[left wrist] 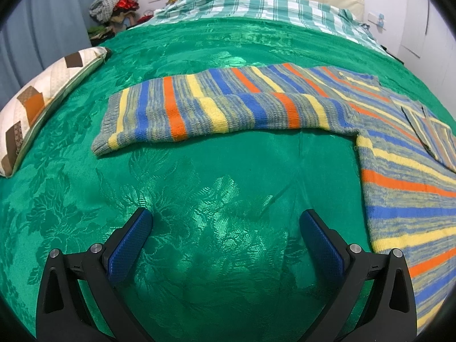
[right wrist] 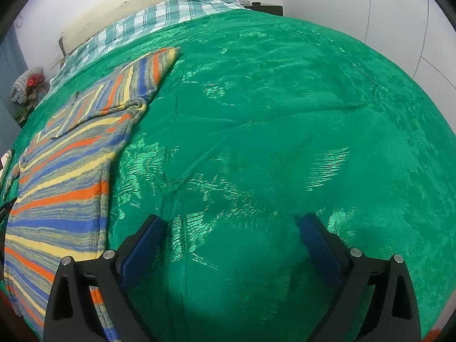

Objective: Fold small clothes
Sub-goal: 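Open the right gripper and lift it away from the sweater, then grasp the sweater's side edge with the left gripper and fold it inward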

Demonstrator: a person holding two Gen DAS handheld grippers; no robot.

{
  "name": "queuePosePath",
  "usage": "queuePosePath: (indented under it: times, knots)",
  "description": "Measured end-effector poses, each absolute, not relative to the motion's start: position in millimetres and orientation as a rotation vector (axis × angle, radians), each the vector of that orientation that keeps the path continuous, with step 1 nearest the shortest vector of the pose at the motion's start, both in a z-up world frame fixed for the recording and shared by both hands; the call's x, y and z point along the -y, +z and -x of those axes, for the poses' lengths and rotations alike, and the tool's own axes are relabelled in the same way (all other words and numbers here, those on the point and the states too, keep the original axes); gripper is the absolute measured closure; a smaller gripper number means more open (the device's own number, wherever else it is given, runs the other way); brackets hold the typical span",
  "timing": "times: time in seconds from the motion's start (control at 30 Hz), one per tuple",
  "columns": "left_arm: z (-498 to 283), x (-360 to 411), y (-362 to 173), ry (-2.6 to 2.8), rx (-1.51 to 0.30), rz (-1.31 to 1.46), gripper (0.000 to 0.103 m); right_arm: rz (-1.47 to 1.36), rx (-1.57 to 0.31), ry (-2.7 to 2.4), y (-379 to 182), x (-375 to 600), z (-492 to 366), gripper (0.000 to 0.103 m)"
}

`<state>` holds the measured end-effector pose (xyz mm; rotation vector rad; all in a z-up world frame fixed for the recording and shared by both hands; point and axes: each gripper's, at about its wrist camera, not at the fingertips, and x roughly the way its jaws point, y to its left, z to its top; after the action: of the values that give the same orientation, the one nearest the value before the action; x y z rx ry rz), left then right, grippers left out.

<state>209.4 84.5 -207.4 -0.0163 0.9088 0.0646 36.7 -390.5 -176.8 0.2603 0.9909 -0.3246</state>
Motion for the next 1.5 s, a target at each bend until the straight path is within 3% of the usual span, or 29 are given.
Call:
queuePosePath:
  times: [0.67,0.9,1.03,1.07,1.1,1.13,1.23,1.27,1.3,1.33,1.5]
  knots:
    - [-145,-102,-192,-0.096,-1.030,0.000,0.001,-0.256,-0.987,-0.313,-178,389,-37,0.002]
    - [-172,-231,-141,-0.040,-0.935,0.523,0.001,-0.253,-0.986,-0.309,-179,387,-38,0.001]
    - [-213,-290,-164,-0.063,-0.987,0.838,0.002,-0.251,-0.986,-0.310,-179,387,-38,0.001]
    - [-223,-294,-173,-0.074,-1.019,0.859,0.007,-0.250,-0.987,-0.310,-179,387,-38,0.001]
    - [-233,-293,-180,-0.087,-1.039,0.862,0.023,-0.249,-0.986,-0.311,-179,386,-38,0.001]
    - [-240,-290,-186,-0.096,-1.053,0.860,0.030,-0.248,-0.986,-0.311,-179,386,-38,0.001]
    - [-262,-279,-202,-0.091,-1.061,0.868,0.036,-0.245,-0.988,-0.311,-179,386,-38,0.001]
    - [-267,-275,-202,-0.090,-1.021,0.884,0.048,-0.243,-0.989,-0.311,-180,385,-39,0.001]
    - [-272,-274,-201,-0.102,-1.001,0.907,0.085,-0.241,-0.990,-0.312,-180,386,-39,0.001]
    - [-277,-271,-202,-0.122,-0.995,0.937,0.103,-0.240,-0.990,-0.312,-180,385,-39,0.001]
    - [-294,-268,-159,-0.149,-0.922,0.892,0.102,-0.239,-0.989,-0.310,-179,386,-39,0.001]
